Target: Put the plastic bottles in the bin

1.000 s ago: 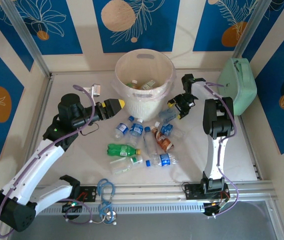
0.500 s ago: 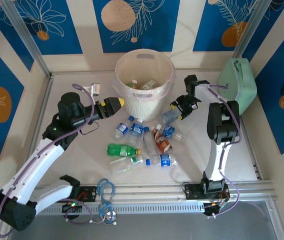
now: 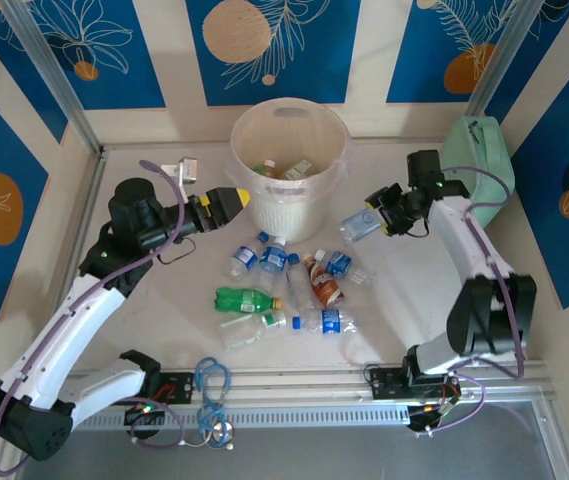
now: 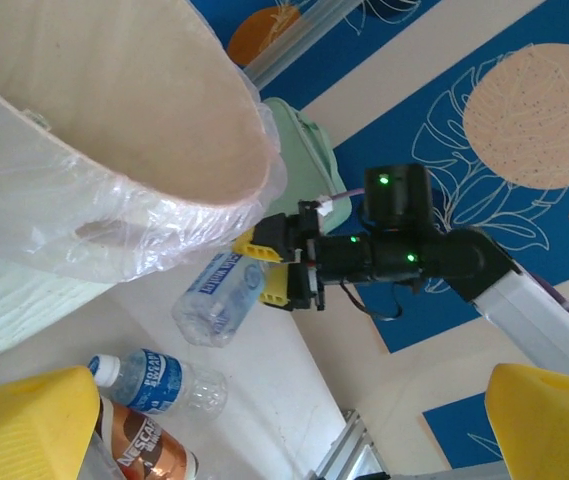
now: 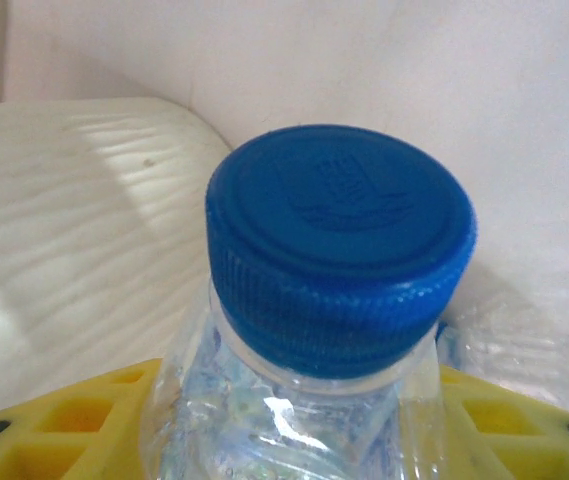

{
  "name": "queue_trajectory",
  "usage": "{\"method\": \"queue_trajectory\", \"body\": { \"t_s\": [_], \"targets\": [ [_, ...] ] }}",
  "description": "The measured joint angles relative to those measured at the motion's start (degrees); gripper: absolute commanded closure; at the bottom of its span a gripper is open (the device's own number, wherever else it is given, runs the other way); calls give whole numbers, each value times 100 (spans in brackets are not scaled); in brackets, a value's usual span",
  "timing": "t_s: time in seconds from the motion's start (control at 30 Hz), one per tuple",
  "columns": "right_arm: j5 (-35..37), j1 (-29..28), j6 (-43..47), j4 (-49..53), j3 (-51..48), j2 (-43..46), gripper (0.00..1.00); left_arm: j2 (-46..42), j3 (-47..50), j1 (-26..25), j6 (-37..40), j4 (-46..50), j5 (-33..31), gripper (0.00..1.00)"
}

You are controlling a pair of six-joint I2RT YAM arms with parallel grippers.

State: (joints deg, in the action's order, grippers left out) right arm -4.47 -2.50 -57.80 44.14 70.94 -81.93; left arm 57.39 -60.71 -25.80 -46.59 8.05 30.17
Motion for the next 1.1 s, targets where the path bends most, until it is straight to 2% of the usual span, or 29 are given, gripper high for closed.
{"method": "queue_trajectory", "body": {
  "t_s": [0.23,0.47,0.57,0.67,0.87,1.1],
  "targets": [
    [-81,4,350,57,-271,1775,47,365,-284,-341,214,9,374,0],
    [-780,-267,299,-376,-297,2916,46,809,-444,-776,122,-533,772,0],
    [-988,-573,122,-734,-302,3073,46,981,-446,-890,-52,-944,892,0],
    [-1014,-1001,28,-901,-208,3008,46,1062,-584,-1043,37,-907,905,0],
    [-988,-1690,-7,-1088,251,2623,46,1137,-1139,-1390,756,-382,848,0],
    [-905,-2096,-76,-1224,393,2538,45,1296,-1576,-1801,1681,452,422,0]
  ]
}}
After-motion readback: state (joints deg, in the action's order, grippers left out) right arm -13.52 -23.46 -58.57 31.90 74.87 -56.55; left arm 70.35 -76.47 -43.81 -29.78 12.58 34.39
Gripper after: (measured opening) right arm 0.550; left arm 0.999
